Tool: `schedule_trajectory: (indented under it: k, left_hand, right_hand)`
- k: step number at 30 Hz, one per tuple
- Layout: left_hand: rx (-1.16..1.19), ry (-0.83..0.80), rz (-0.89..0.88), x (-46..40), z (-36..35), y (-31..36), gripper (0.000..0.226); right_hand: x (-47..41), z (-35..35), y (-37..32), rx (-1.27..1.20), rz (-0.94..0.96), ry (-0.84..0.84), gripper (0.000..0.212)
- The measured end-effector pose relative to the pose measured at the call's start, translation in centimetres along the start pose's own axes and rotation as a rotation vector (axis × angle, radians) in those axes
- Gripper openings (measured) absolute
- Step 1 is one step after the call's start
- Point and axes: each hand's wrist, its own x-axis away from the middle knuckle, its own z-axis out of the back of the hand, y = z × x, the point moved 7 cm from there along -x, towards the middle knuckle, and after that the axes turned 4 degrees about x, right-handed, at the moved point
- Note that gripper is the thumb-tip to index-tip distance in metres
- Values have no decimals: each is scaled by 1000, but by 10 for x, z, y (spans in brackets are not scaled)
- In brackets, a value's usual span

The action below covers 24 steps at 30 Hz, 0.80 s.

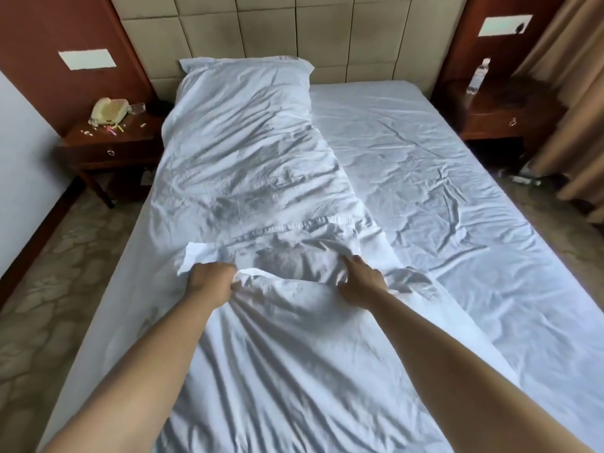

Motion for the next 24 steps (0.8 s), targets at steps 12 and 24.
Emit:
schedule_trajectory:
  k: [12, 24]
  left_hand:
    - [35, 46, 30, -15, 19, -23, 30]
    - [62, 164, 145, -53, 60, -112, 26]
  right_hand:
    - [11, 27, -13, -46, 7, -430, 45]
    - [-77, 79, -138, 250, 59, 620, 38]
